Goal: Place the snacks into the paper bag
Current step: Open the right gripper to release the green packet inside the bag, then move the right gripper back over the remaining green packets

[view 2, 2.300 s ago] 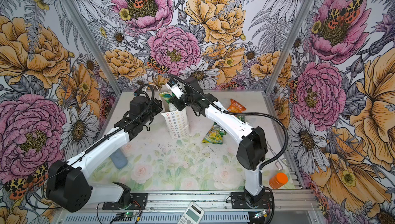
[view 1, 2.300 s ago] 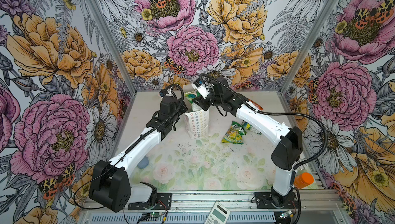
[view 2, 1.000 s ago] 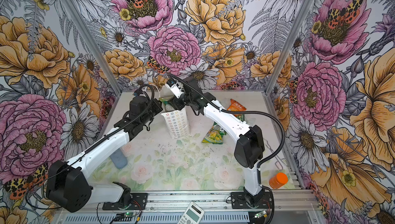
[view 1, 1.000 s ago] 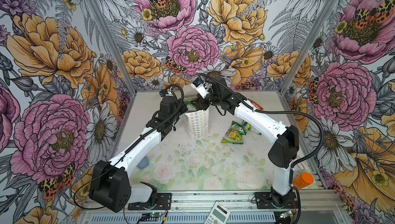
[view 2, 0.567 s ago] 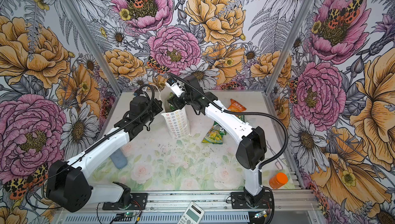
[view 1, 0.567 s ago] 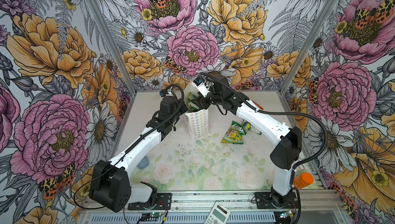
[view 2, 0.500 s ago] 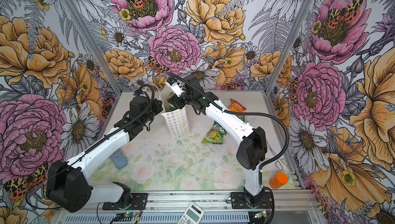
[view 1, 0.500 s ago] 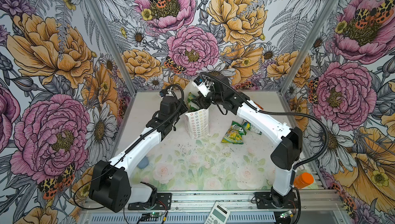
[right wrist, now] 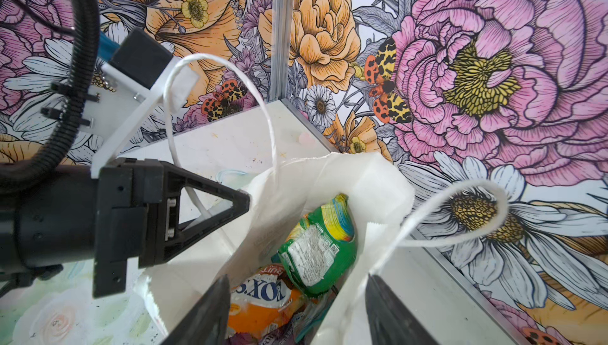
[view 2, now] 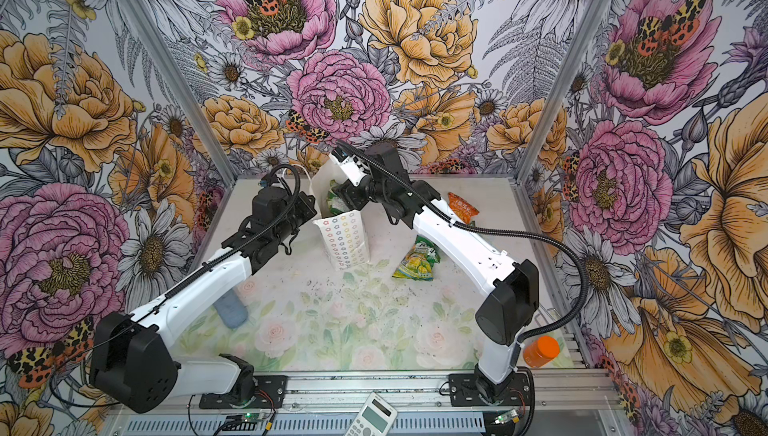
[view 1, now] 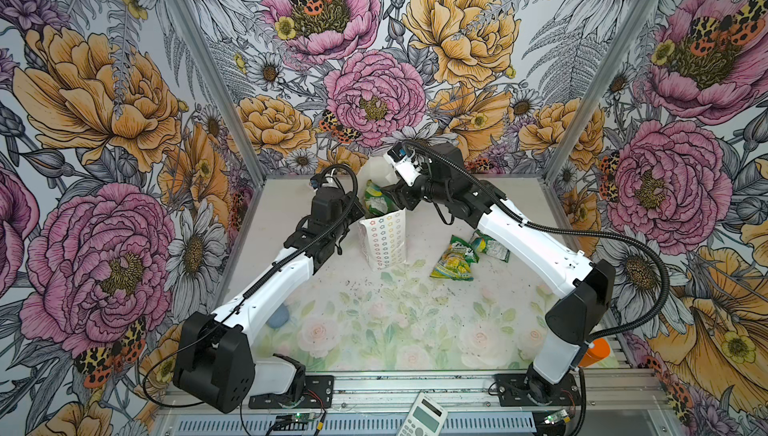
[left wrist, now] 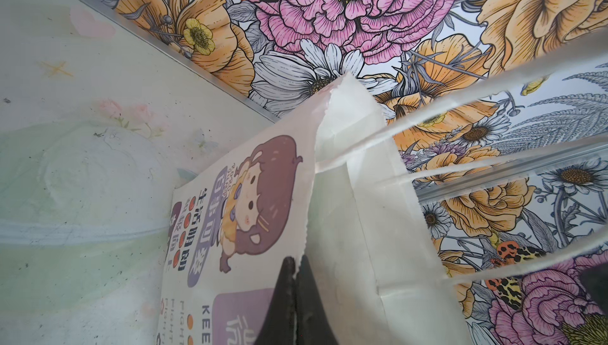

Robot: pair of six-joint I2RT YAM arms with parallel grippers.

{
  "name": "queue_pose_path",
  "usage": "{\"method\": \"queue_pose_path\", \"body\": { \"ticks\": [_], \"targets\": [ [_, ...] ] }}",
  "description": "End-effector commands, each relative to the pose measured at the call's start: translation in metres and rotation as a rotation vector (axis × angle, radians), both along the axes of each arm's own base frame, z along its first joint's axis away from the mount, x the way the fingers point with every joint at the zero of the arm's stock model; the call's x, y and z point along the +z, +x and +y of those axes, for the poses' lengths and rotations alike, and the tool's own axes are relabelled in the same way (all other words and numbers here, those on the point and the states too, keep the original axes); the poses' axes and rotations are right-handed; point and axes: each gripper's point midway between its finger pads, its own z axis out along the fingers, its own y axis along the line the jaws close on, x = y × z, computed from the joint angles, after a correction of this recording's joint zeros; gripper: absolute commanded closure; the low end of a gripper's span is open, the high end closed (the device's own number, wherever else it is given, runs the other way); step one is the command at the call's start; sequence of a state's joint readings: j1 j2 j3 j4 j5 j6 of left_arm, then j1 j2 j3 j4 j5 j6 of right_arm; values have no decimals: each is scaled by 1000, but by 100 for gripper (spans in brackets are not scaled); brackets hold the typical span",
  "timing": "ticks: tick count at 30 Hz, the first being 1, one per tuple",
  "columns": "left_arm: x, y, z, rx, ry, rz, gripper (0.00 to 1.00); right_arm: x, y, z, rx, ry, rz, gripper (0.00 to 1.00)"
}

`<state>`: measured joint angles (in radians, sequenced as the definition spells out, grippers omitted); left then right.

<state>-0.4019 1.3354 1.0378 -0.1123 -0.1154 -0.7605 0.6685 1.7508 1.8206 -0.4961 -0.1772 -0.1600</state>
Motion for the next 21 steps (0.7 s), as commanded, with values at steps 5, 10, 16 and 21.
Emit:
{"method": "queue_pose_path", "body": {
  "ticks": [5, 10, 16, 21],
  "targets": [
    [22, -3, 5, 18, -10, -47, 100, 22, -5, -38, -122, -31, -91, 30],
    [21, -5, 5, 17, -8, -44, 100, 19, -5, -64, -209, -33, -80, 24],
    [20, -3, 4, 14, -9, -43, 100, 16, -4, -99, -336, -5, -47, 15],
    [19, -1, 1, 4, -14, -40, 100, 11, -4, -125, -432, 19, -17, 10]
  ]
}}
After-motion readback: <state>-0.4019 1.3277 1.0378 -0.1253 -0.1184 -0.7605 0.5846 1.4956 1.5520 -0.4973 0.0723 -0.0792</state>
